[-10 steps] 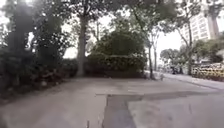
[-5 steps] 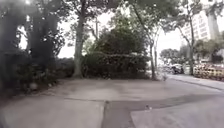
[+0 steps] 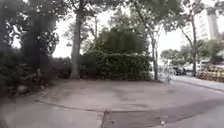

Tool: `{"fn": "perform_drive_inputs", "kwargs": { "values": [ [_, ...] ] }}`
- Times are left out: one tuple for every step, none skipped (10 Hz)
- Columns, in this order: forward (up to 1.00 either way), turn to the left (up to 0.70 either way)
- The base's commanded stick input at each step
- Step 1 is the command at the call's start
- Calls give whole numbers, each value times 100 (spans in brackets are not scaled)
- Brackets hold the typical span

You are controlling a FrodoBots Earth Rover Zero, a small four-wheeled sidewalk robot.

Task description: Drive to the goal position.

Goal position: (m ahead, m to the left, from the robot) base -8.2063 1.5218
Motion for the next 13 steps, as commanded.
{"fn": "perform_drive_inputs", "kwargs": {
  "values": [
    [70, 0],
    [70, 0],
    [70, 0],
    [70, 0],
    [70, 0],
    [70, 0],
    [70, 0],
    [70, 0],
    [70, 0],
    [70, 0],
    [70, 0],
    [70, 0],
    [70, 0]
  ]
}}
